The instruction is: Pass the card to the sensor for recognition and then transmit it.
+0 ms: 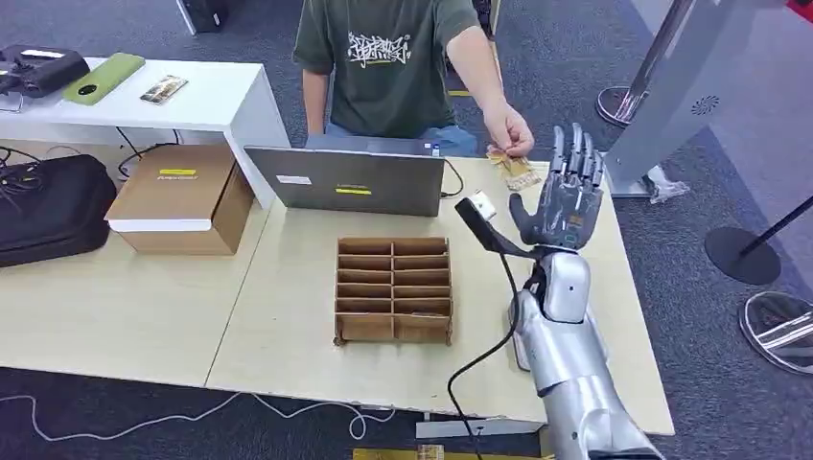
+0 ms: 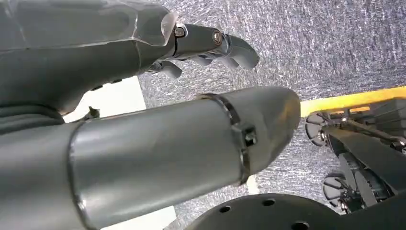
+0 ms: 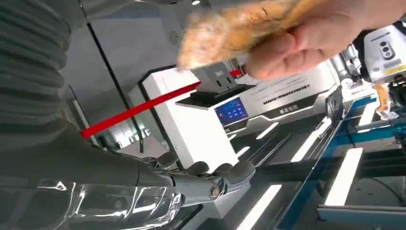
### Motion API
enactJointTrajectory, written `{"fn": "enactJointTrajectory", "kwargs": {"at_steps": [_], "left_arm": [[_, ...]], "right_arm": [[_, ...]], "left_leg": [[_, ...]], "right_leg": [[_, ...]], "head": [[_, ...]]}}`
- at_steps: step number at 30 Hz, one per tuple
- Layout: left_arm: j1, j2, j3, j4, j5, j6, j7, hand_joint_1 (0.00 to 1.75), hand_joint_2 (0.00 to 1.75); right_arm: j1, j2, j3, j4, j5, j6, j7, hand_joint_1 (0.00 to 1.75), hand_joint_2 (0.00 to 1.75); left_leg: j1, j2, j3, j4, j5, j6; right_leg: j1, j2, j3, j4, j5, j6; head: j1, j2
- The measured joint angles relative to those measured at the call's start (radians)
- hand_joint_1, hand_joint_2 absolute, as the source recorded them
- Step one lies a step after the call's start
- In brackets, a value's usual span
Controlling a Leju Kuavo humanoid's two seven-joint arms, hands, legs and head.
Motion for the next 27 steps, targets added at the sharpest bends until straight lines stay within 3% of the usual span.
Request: {"fn": "enactJointTrajectory", "kwargs": {"at_steps": [8, 27], "left_arm": [[-0.001, 0.002, 0.000, 0.000, 0.011, -0.003, 0.000, 0.00, 0.00], [0.002, 0.003, 0.000, 0.000, 0.030, -0.006, -0.010, 0.00, 0.00]], "right_arm": [[-0.045, -0.004, 0.018, 0.065, -0.006, 0.000, -0.016, 0.00, 1.75], [-0.051, -0.004, 0.043, 0.077, -0.011, -0.001, -0.027, 0.00, 1.75]], "left_leg": [[0.000, 0.000, 0.000, 0.000, 0.000, 0.000], [0.000, 0.000, 0.000, 0.000, 0.000, 0.000]], "right_leg": [[0.000, 0.000, 0.000, 0.000, 0.000, 0.000], [0.000, 0.000, 0.000, 0.000, 0.000, 0.000]], "head": [[0.000, 0.000], [0.000, 0.000]]}}
